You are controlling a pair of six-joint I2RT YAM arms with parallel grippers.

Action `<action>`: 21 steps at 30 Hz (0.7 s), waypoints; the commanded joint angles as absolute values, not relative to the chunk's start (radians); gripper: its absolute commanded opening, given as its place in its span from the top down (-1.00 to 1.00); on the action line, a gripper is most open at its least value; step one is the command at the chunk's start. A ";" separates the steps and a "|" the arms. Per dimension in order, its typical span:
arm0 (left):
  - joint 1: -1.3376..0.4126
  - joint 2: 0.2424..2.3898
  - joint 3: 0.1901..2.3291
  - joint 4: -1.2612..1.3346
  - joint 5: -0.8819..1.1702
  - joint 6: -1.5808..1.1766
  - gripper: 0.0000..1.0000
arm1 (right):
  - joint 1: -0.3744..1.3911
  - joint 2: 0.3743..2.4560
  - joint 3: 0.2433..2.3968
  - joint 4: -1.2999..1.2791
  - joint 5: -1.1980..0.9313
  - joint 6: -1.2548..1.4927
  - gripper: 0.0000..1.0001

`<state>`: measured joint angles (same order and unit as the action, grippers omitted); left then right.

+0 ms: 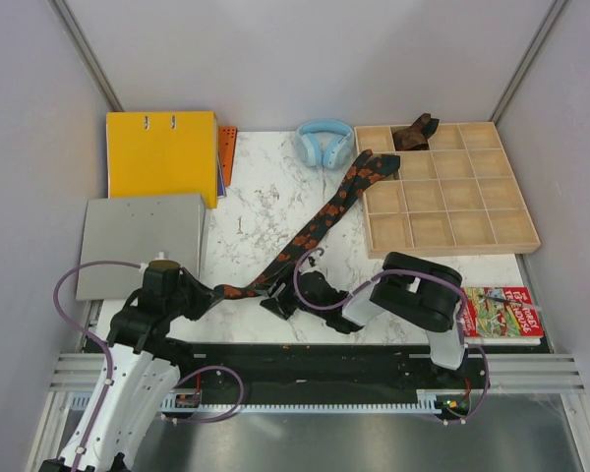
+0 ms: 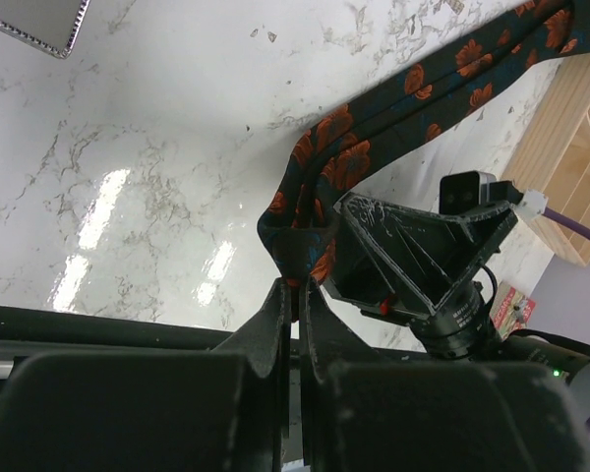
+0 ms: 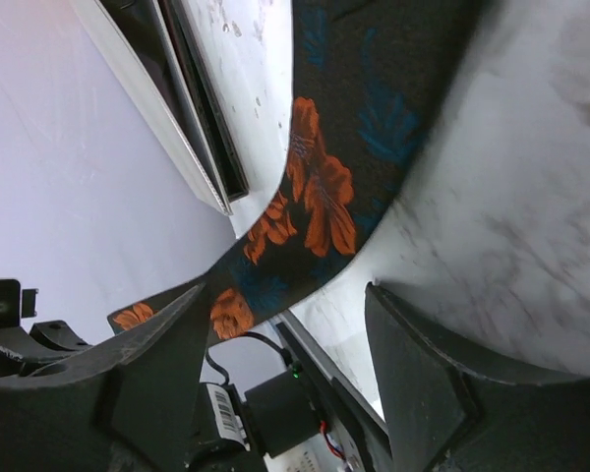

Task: Roll the ties
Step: Flatten out the tie at the center of the board.

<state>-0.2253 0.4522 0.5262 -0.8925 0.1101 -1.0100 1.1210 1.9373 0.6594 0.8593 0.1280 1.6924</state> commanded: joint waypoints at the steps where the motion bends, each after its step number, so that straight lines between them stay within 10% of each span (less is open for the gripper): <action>1: -0.229 0.448 0.575 -0.945 0.088 -1.009 0.97 | 1.120 2.029 0.756 0.939 0.091 1.756 -0.38; 16: -0.227 0.431 0.572 -0.989 0.144 -0.956 0.94 | 1.059 2.140 0.793 0.956 0.035 1.743 0.94; 21: -0.229 0.417 0.581 -1.000 0.201 -0.934 0.05 | 1.016 2.030 0.776 0.752 0.003 1.590 0.97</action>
